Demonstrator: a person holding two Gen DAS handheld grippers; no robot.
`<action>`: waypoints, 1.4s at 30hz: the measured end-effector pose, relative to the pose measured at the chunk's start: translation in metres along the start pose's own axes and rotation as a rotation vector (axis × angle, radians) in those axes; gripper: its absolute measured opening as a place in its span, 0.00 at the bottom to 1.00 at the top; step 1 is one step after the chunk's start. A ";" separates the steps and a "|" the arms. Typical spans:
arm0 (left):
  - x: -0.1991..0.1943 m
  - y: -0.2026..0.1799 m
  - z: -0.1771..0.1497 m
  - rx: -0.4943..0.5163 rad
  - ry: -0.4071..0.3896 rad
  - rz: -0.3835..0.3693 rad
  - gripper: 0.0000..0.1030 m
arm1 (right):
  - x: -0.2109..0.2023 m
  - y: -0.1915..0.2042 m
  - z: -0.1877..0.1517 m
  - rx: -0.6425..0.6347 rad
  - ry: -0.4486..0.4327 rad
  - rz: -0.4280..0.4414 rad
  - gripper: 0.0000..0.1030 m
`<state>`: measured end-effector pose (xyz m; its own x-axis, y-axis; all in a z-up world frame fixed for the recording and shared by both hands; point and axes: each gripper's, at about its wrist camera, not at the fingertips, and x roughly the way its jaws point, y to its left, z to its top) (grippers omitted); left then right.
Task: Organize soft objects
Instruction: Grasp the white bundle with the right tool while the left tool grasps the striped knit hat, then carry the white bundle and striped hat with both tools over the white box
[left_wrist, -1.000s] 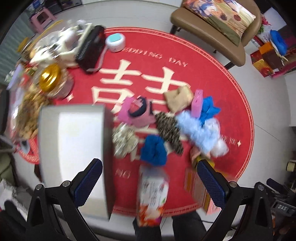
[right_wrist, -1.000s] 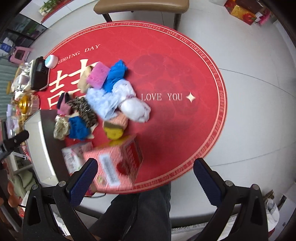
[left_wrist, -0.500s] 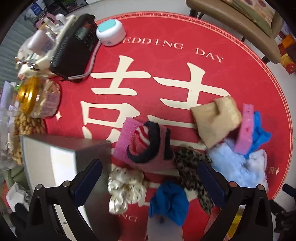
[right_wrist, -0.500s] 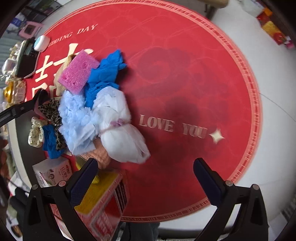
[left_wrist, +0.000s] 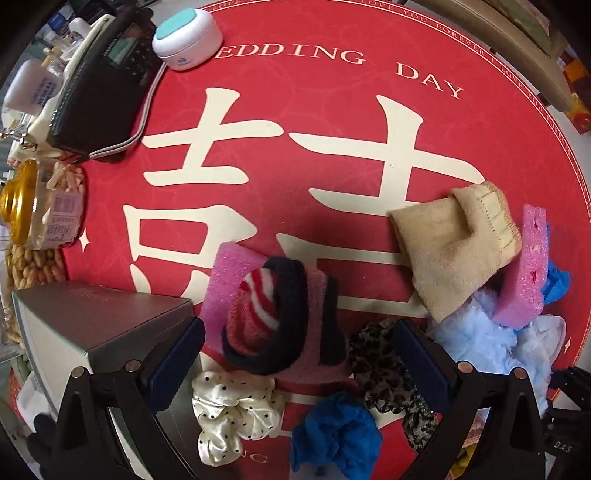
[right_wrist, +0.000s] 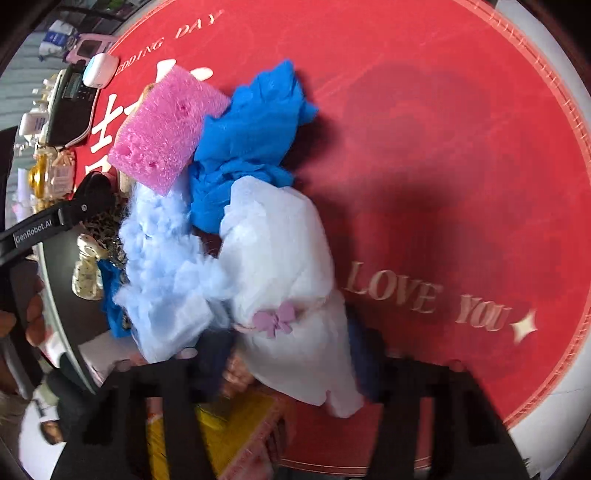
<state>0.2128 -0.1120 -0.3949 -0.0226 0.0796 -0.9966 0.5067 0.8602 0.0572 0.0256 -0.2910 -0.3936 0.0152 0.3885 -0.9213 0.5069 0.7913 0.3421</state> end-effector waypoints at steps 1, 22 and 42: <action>0.002 -0.001 0.001 0.005 0.004 -0.005 0.67 | 0.000 0.001 -0.002 0.009 -0.007 0.004 0.48; -0.074 0.012 -0.036 0.020 -0.186 -0.150 0.36 | -0.072 -0.020 -0.064 0.132 -0.197 0.016 0.44; -0.110 -0.043 -0.147 0.239 -0.143 -0.238 0.36 | -0.096 -0.012 -0.116 0.198 -0.279 -0.018 0.44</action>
<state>0.0670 -0.0841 -0.2793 -0.0522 -0.1941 -0.9796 0.6889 0.7032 -0.1760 -0.0818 -0.2833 -0.2877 0.2259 0.2098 -0.9513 0.6666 0.6788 0.3081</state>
